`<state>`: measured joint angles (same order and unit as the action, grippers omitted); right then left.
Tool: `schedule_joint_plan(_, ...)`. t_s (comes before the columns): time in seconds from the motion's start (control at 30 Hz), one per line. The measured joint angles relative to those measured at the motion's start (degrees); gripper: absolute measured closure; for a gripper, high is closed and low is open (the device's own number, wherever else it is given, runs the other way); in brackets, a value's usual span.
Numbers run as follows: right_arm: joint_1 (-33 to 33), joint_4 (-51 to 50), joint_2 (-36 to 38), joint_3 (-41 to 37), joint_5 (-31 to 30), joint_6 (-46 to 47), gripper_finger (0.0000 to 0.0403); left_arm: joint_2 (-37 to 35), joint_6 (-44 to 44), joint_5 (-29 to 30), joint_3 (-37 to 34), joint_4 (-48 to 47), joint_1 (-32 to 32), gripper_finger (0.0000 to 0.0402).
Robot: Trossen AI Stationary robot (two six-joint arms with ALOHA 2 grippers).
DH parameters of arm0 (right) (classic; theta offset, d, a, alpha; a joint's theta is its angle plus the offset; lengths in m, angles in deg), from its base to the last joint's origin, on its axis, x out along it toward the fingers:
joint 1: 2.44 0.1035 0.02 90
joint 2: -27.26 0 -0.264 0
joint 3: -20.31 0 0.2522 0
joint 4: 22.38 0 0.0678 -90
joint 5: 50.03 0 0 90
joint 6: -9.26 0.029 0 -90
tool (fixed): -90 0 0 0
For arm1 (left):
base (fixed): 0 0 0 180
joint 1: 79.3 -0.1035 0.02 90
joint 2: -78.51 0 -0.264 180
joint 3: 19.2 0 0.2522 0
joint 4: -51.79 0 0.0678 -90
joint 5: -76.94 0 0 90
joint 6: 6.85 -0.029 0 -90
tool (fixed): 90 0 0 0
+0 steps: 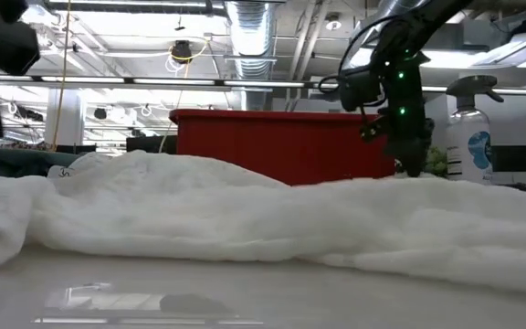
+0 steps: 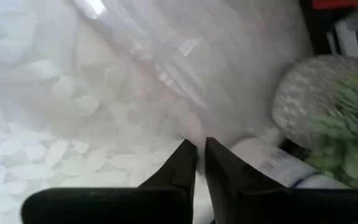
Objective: Fold Laundry from Bin
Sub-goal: Fold the white shirt in the red bin
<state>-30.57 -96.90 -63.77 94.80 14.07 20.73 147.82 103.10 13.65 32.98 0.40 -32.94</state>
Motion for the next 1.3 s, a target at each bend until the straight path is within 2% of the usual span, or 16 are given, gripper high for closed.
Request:
schedule_joint_plan(0.1,-1.4,-1.1,1.5,0.0,0.3,0.2,0.0328,2.0,0.6,-0.8,-0.1,0.4,0.8,0.0258)
schedule_joint_plan(0.17,-2.3,-1.1,2.1,0.0,2.9,-0.2,0.0309,3.7,0.4,-0.9,-0.1,1.4,1.0,0.0258)
schedule_joint_plan(0.23,-3.1,-1.2,2.2,0.0,5.4,-0.9,0.0283,5.1,0.3,-1.4,-0.1,2.0,1.1,0.0258)
schedule_joint_plan(0.33,-3.8,-1.3,2.2,0.0,5.0,-0.7,0.0235,7.3,-1.0,-3.4,-0.1,3.8,1.1,0.0258)
schedule_joint_plan(0.4,-4.0,-1.2,3.4,0.0,7.5,-0.1,0.0206,8.4,-2.3,-4.0,-0.1,6.2,1.2,0.0258)
schedule_joint_plan(0.5,-1.8,1.2,8.1,0.0,11.5,0.4,0.0179,9.3,-4.9,-3.2,0.0,9.5,1.9,0.0258)
schedule_joint_plan(0.67,6.2,2.8,18.9,0.0,12.7,0.8,0.0178,9.5,-12.8,-1.0,0.1,12.6,2.8,0.0258)
schedule_joint_plan(0.77,13.1,2.7,25.1,0.1,18.6,0.9,0.0184,9.5,-21.5,-0.8,0.1,14.6,3.3,0.0258)
schedule_joint_plan(0.87,23.4,3.3,28.6,0.1,24.9,4.6,0.0187,9.5,-30.2,-0.8,0.1,16.3,3.9,0.0258)
schedule_joint_plan(1.0,40.9,4.2,27.9,0.1,22.6,13.9,0.0188,9.5,-38.2,-0.6,0.1,17.0,4.1,0.0258)
schedule_joint_plan(1.13,56.4,10.2,22.3,0.1,18.5,22.3,0.0188,9.5,-42.7,-1.2,0.4,18.9,3.9,0.0258)
schedule_joint_plan(1.3,68.5,21.1,12.7,0.2,15.7,30.9,0.0188,9.5,-48.4,-3.8,4.2,18.7,3.8,0.0258)
